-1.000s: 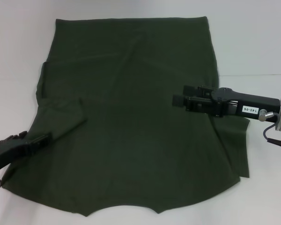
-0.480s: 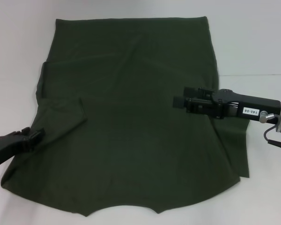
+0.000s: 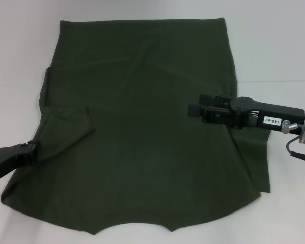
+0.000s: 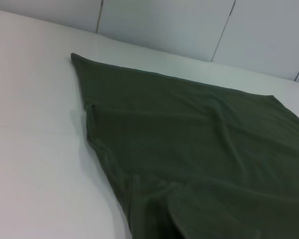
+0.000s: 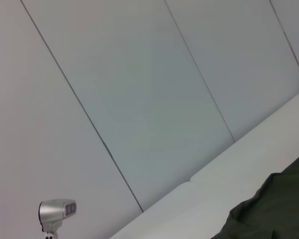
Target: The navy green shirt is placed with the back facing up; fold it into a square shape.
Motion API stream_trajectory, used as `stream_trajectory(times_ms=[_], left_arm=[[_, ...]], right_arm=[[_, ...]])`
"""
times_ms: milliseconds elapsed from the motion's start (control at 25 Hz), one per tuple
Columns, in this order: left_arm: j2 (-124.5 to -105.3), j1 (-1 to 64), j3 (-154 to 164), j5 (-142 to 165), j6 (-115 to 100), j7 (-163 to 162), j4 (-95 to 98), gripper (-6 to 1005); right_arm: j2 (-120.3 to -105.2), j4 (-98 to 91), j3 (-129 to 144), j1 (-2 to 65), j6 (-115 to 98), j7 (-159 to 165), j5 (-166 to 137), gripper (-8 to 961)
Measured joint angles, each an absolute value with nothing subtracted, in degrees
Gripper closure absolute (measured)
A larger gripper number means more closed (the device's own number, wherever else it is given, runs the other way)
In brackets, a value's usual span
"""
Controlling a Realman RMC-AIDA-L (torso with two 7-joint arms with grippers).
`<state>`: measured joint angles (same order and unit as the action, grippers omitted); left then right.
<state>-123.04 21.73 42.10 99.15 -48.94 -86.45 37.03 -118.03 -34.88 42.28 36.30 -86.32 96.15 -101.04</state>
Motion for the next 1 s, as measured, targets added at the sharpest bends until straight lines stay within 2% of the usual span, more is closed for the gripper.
stream_trajectory(times_ms=[160, 800, 1000], left_arm=[[-122.80, 21.70, 41.92, 99.15, -50.14, -86.54, 37.00, 1003], [-122.41, 21.20, 42.14, 101.58, -62.72, -87.96, 37.27, 998], [-121.70, 21.09, 42.16, 103.50, -68.12, -87.88, 37.49, 997]], right_arm=[[-118.03, -34.89, 42.28, 36.34, -86.31, 96.15, -101.00, 86], [-118.13, -34.89, 42.28, 36.30, -86.39, 96.06, -100.95, 88], [-118.13, -34.97, 41.54, 36.30, -86.08, 96.19, -100.56, 88]])
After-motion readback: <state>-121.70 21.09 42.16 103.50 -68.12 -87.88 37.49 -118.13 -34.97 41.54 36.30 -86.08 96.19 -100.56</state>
